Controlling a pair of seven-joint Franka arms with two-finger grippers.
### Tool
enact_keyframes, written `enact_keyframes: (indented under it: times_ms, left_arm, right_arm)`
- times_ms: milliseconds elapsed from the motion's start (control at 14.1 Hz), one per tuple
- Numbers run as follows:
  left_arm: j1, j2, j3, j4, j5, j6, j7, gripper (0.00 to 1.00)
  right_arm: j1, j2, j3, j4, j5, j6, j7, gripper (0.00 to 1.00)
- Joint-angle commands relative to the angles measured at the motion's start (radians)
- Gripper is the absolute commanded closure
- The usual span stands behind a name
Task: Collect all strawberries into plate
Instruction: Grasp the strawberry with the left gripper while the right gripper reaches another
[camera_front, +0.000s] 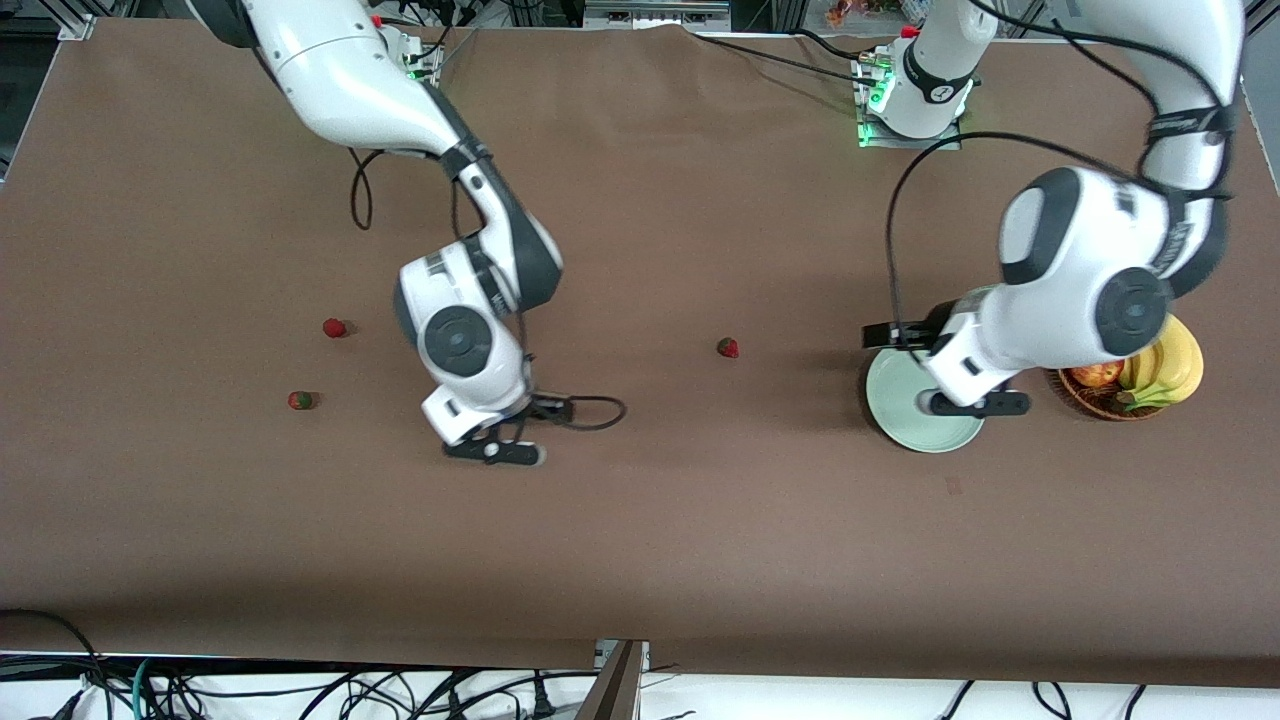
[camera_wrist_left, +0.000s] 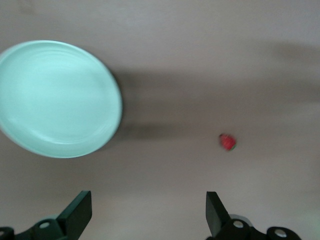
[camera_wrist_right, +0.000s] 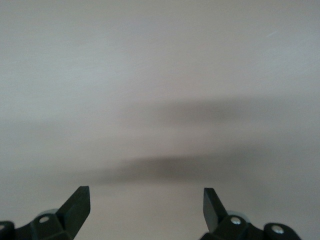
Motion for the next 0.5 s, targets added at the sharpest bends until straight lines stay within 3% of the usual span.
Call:
enact_keyframes:
  times_ms: [0, 142, 284, 426]
  left_arm:
    - [-0.118, 0.096, 0.010, 0.019, 0.001, 0.127, -0.183, 0.00]
    - [-0.192, 0.179, 0.011, 0.018, 0.061, 0.222, -0.237, 0.00]
    - [-0.284, 0.245, 0.013, 0.012, 0.198, 0.314, -0.384, 0.00]
    - [-0.307, 0.273, 0.010, 0.013, 0.302, 0.341, -0.461, 0.00]
  right_arm:
    - [-0.079, -0.025, -0.019, -0.031, 0.000, -0.069, -0.178, 0.00]
    - [-0.157, -0.025, -0.021, -0.040, 0.000, -0.102, -0.300, 0.00]
    - [-0.234, -0.027, -0.021, -0.048, 0.000, -0.132, -0.430, 0.00]
    - [-0.299, -0.028, -0.028, -0.068, -0.001, -0.154, -0.535, 0.00]
